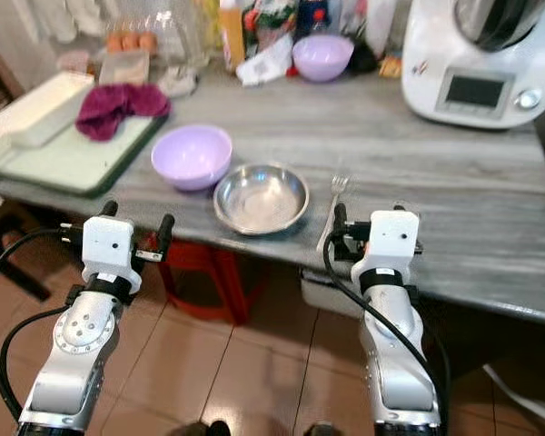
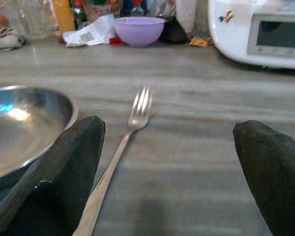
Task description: Setting the table
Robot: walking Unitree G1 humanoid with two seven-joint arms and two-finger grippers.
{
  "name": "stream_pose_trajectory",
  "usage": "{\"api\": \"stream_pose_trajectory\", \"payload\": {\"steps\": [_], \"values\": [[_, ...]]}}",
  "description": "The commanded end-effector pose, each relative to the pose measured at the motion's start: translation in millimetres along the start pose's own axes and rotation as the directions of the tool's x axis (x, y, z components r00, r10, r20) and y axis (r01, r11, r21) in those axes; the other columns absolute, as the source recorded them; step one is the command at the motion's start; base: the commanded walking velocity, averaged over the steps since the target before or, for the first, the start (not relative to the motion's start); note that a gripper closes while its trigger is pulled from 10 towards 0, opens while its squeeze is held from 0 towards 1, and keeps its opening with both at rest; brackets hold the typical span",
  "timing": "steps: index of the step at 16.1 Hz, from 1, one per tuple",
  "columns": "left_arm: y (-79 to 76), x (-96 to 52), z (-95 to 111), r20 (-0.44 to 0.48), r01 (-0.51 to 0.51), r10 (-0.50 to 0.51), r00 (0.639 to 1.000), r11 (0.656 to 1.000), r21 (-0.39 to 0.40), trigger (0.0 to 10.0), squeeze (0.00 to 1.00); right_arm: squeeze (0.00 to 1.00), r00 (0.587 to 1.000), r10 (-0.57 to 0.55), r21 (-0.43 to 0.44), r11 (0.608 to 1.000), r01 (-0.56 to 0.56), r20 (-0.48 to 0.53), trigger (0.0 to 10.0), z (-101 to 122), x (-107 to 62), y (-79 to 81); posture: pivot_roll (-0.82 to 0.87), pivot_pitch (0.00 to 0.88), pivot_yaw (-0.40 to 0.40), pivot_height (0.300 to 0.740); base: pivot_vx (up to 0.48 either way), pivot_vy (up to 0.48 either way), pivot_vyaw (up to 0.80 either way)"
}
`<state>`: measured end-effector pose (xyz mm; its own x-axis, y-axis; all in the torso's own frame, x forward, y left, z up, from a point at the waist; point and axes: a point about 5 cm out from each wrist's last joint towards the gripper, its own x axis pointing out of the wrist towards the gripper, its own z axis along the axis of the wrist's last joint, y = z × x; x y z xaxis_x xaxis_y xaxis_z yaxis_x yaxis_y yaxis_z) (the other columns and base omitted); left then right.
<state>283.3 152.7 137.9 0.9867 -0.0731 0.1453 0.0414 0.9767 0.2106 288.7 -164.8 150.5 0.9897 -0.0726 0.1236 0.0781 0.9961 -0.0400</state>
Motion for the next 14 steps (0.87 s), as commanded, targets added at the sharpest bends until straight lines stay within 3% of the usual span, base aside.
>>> {"api": "stream_pose_trajectory", "payload": {"steps": [1, 6, 9, 11, 14], "values": [[2.0, 0.4, -0.1, -0.006, -0.008, 0.008, 1.000, 1.000, 0.007, 10.0, 0.00, 0.00, 1.000, -0.002, 0.013, 1.000, 0.002, -0.005, 10.0, 0.1, 1.4, 0.0, -0.14, 0.165, 0.080, 0.740, -0.311, 0.000, 0.00], [2.0, 3.0, 1.1, -0.002, -0.007, 0.007, 1.000, 1.000, 0.009, 10.0, 0.00, 0.00, 0.999, -0.032, -0.029, 0.999, 0.033, 0.011, 10.0, 1.5, 3.1, -2.0, -0.14, 0.160, 0.083, 0.740, -0.313, 0.000, 0.00], [2.2, 4.4, 1.5, -0.001, -0.005, 0.005, 1.000, 1.000, 0.010, 10.0, 0.00, 0.00, 1.000, -0.017, 0.015, 1.000, 0.017, 0.021, 10.0, 1.7, 4.9, 0.8, -0.14, 0.157, 0.083, 0.740, -0.314, 0.000, 0.00], [2.6, 5.2, 1.4, -0.001, -0.006, 0.006, 1.000, 1.000, 0.009, 10.0, 0.00, 0.00, 0.998, -0.063, -0.008, 0.998, 0.063, 0.000, 10.0, -1.0, 5.4, -4.7, -0.14, 0.156, 0.084, 0.740, -0.315, 0.000, 0.00], [2.1, 5.5, 1.7, -0.001, 0.000, 0.001, 1.000, 1.000, 0.006, 10.0, 0.00, 0.00, 0.999, -0.046, -0.019, 0.999, 0.046, -0.005, 10.0, -1.6, 4.0, -5.5, -0.15, 0.157, 0.084, 0.740, -0.315, 0.000, 0.00]]}}
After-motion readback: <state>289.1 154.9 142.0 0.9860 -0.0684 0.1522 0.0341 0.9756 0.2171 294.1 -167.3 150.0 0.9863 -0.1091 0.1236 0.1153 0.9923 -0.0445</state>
